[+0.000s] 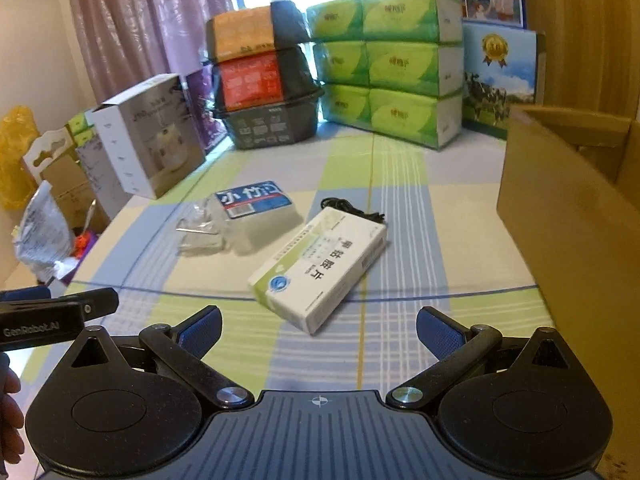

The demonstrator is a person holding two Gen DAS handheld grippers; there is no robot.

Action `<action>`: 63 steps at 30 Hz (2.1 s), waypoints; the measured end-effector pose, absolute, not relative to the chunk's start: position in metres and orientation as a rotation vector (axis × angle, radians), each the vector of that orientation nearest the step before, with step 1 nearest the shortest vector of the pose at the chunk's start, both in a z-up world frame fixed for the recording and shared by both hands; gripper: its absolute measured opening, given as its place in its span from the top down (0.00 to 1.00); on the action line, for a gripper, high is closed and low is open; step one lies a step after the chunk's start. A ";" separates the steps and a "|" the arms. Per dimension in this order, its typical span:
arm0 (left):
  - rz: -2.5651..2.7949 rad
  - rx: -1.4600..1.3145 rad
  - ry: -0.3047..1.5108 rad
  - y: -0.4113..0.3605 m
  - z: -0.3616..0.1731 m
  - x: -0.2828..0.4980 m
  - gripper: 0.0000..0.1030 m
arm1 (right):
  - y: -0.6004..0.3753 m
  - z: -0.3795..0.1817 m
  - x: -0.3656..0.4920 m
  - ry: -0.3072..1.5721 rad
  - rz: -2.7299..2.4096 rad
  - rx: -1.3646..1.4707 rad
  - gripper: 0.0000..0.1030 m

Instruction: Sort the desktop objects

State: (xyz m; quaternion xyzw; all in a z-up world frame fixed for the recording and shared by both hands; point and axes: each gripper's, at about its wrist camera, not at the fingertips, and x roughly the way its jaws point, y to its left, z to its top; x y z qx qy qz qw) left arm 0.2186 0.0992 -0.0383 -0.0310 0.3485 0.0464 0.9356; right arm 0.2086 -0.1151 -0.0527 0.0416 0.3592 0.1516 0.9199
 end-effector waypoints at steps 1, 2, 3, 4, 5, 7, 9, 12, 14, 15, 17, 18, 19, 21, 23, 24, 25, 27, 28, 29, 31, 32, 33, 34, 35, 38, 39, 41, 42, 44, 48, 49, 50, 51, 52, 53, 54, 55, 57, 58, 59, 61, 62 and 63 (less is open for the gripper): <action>0.091 -0.075 0.705 0.101 -0.040 0.223 0.02 | -0.115 -0.057 0.216 0.750 0.306 0.107 0.02; 0.087 -0.079 0.692 0.102 -0.042 0.228 0.02 | -0.116 -0.061 0.222 0.761 0.299 0.126 0.02; 0.084 -0.074 0.685 0.102 -0.044 0.232 0.02 | -0.116 -0.066 0.228 0.771 0.293 0.142 0.02; 0.079 -0.066 0.688 0.102 -0.045 0.238 0.02 | -0.115 -0.068 0.233 0.780 0.288 0.154 0.02; 0.072 -0.064 0.694 0.101 -0.046 0.244 0.02 | -0.114 -0.072 0.238 0.792 0.287 0.164 0.02; 0.056 -0.066 0.700 0.103 -0.047 0.253 0.02 | -0.109 -0.077 0.248 0.810 0.288 0.171 0.02; 0.047 -0.036 0.713 0.104 -0.048 0.263 0.02 | -0.104 -0.081 0.255 0.814 0.283 0.164 0.02; 0.054 -0.003 0.734 0.105 -0.051 0.274 0.02 | -0.097 -0.084 0.264 0.812 0.276 0.156 0.02; 0.040 -0.008 0.748 0.107 -0.054 0.277 0.02 | -0.093 -0.087 0.269 0.809 0.268 0.148 0.02; 0.036 -0.006 0.752 0.107 -0.056 0.279 0.02 | -0.091 -0.089 0.272 0.810 0.265 0.145 0.02; 0.029 -0.004 0.756 0.107 -0.058 0.281 0.02 | -0.087 -0.094 0.278 0.814 0.260 0.141 0.02; 0.026 -0.004 0.758 0.107 -0.059 0.281 0.02 | -0.085 -0.096 0.281 0.813 0.259 0.142 0.02; 0.028 -0.002 0.758 0.107 -0.060 0.282 0.02 | -0.083 -0.098 0.284 0.812 0.259 0.142 0.02; 0.039 0.007 0.757 0.107 -0.062 0.283 0.02 | -0.080 -0.100 0.287 0.809 0.258 0.137 0.02; 0.059 0.016 0.758 0.107 -0.063 0.284 0.02 | -0.077 -0.102 0.290 0.806 0.252 0.129 0.02; 0.064 0.015 0.760 0.108 -0.064 0.285 0.02 | -0.076 -0.104 0.291 0.810 0.253 0.123 0.02; 0.066 0.009 0.760 0.109 -0.064 0.286 0.02 | -0.074 -0.106 0.292 0.810 0.255 0.120 0.02; 0.071 -0.004 0.761 0.110 -0.064 0.286 0.02 | -0.072 -0.107 0.294 0.800 0.264 0.111 0.02; 0.068 -0.006 0.761 0.110 -0.064 0.287 0.02 | -0.072 -0.106 0.295 0.799 0.266 0.106 0.02; 0.065 -0.006 0.760 0.109 -0.065 0.287 0.02 | -0.071 -0.106 0.297 0.801 0.268 0.104 0.03; 0.060 -0.007 0.762 0.108 -0.066 0.287 0.02 | -0.073 -0.107 0.297 0.808 0.270 0.114 0.04; 0.056 -0.012 0.764 0.108 -0.066 0.287 0.02 | -0.074 -0.106 0.297 0.813 0.271 0.125 0.04; 0.057 -0.019 0.766 0.108 -0.067 0.288 0.02 | -0.075 -0.106 0.298 0.820 0.270 0.143 0.04; 0.061 -0.027 0.767 0.109 -0.067 0.288 0.02 | -0.076 -0.105 0.299 0.824 0.270 0.160 0.04; 0.065 -0.035 0.765 0.110 -0.066 0.288 0.02 | -0.077 -0.104 0.300 0.825 0.278 0.174 0.04; 0.078 -0.045 0.756 0.112 -0.064 0.287 0.02 | -0.073 -0.103 0.302 0.823 0.287 0.136 0.03; 0.080 -0.048 0.755 0.113 -0.064 0.287 0.02 | -0.071 -0.105 0.302 0.829 0.286 0.123 0.02; 0.079 -0.049 0.759 0.113 -0.065 0.287 0.02 | -0.070 -0.106 0.302 0.824 0.291 0.104 0.02; 0.075 -0.046 0.760 0.112 -0.066 0.287 0.02 | -0.069 -0.107 0.302 0.829 0.295 0.085 0.02; 0.065 -0.029 0.765 0.110 -0.067 0.287 0.02 | -0.068 -0.107 0.300 0.835 0.276 0.032 0.03; 0.034 -0.018 0.769 0.106 -0.069 0.288 0.02 | -0.080 -0.107 0.295 0.869 0.216 -0.014 0.25; 0.028 -0.021 0.768 0.105 -0.069 0.288 0.02 | -0.084 -0.106 0.294 0.875 0.205 -0.017 0.26; 0.021 -0.023 0.766 0.104 -0.069 0.288 0.02 | -0.090 -0.105 0.294 0.869 0.192 -0.023 0.28; 0.012 -0.024 0.764 0.102 -0.069 0.288 0.02 | -0.092 -0.104 0.294 0.862 0.187 -0.030 0.29; 0.001 -0.020 0.762 0.100 -0.069 0.288 0.02 | -0.095 -0.104 0.294 0.856 0.184 -0.030 0.29; -0.010 -0.013 0.758 0.097 -0.069 0.288 0.02 | -0.095 -0.104 0.294 0.856 0.184 -0.030 0.29; -0.019 -0.006 0.753 0.095 -0.069 0.288 0.02 | -0.098 -0.103 0.295 0.847 0.184 -0.028 0.29; -0.028 -0.001 0.748 0.093 -0.068 0.288 0.02 | -0.100 -0.103 0.295 0.843 0.188 -0.025 0.29; -0.039 0.007 0.738 0.090 -0.067 0.288 0.02 | -0.101 -0.103 0.299 0.839 0.198 -0.024 0.27; -0.045 0.010 0.732 0.088 -0.067 0.288 0.02 | -0.101 -0.103 0.300 0.836 0.202 -0.017 0.26; -0.050 0.014 0.730 0.087 -0.066 0.288 0.02 | -0.102 -0.103 0.302 0.833 0.209 -0.011 0.23; -0.055 0.021 0.728 0.085 -0.066 0.288 0.02 | -0.102 -0.104 0.304 0.825 0.200 -0.024 0.21; -0.058 0.021 0.728 0.084 -0.066 0.287 0.02 | -0.103 -0.105 0.306 0.821 0.200 -0.028 0.20; -0.061 0.019 0.728 0.084 -0.066 0.287 0.02 | -0.103 -0.105 0.306 0.821 0.200 -0.028 0.20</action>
